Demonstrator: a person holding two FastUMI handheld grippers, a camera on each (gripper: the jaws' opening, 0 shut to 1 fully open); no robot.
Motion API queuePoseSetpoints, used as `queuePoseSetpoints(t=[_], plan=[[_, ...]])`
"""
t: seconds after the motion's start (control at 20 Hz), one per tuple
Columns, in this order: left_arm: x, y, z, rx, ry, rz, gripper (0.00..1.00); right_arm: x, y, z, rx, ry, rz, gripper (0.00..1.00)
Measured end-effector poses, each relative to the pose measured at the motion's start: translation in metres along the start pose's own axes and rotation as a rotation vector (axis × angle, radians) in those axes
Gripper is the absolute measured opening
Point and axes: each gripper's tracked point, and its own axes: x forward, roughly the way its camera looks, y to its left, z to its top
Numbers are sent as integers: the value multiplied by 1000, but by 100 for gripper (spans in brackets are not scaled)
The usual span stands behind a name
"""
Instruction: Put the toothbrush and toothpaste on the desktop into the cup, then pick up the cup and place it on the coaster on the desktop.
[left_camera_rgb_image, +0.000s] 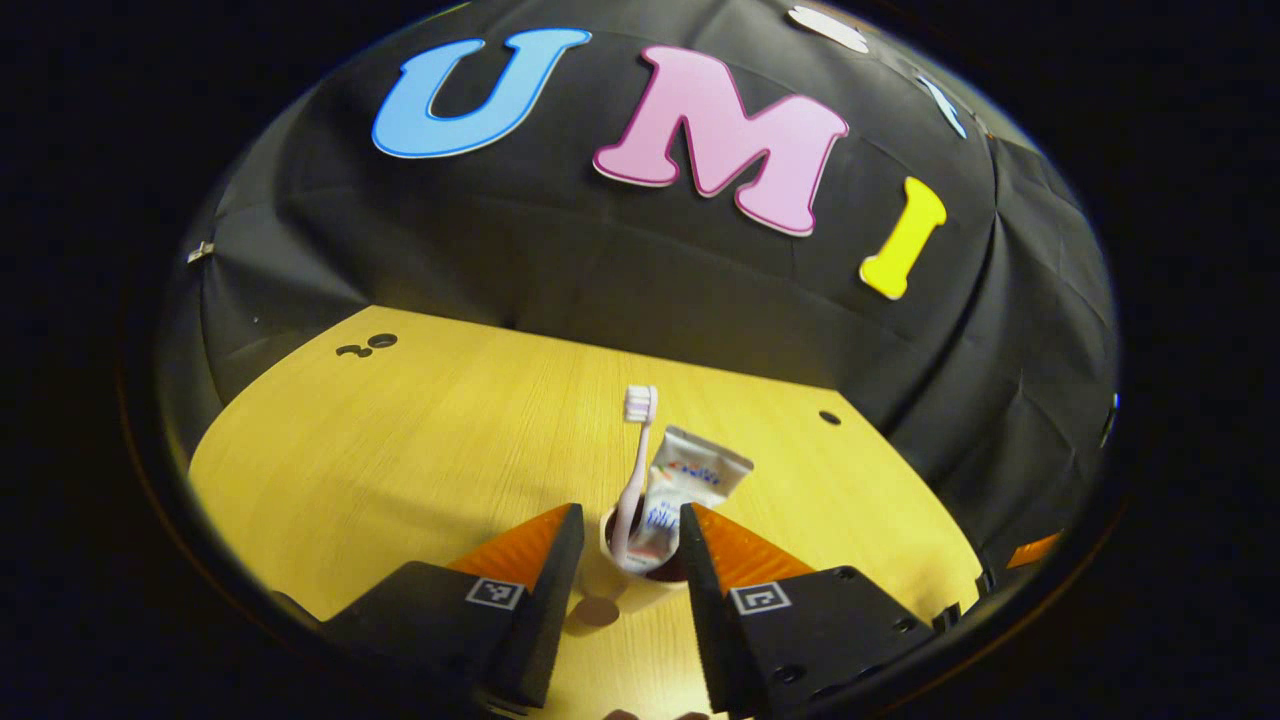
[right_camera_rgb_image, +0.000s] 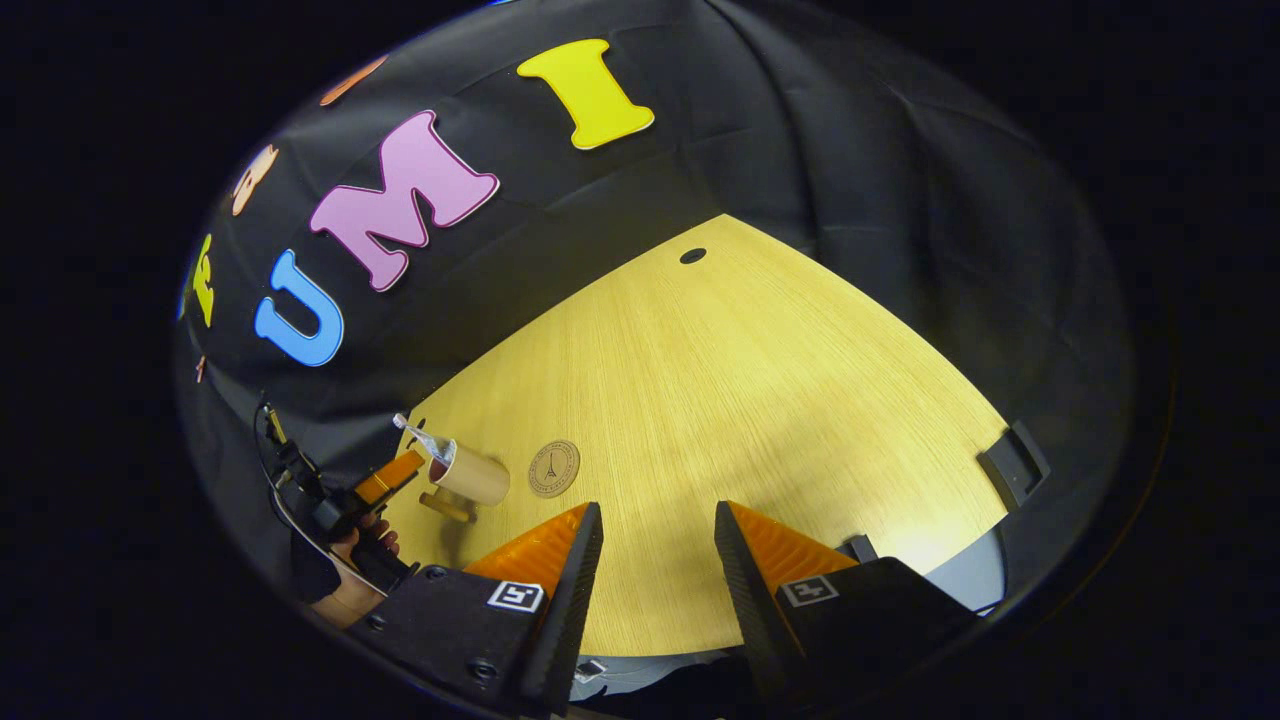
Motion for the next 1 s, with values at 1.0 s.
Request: queuePoseSetpoints(t=[1.0], plan=[[7, 24, -83, 293, 615, -156, 80, 3, -5, -59, 5, 90, 23, 70]])
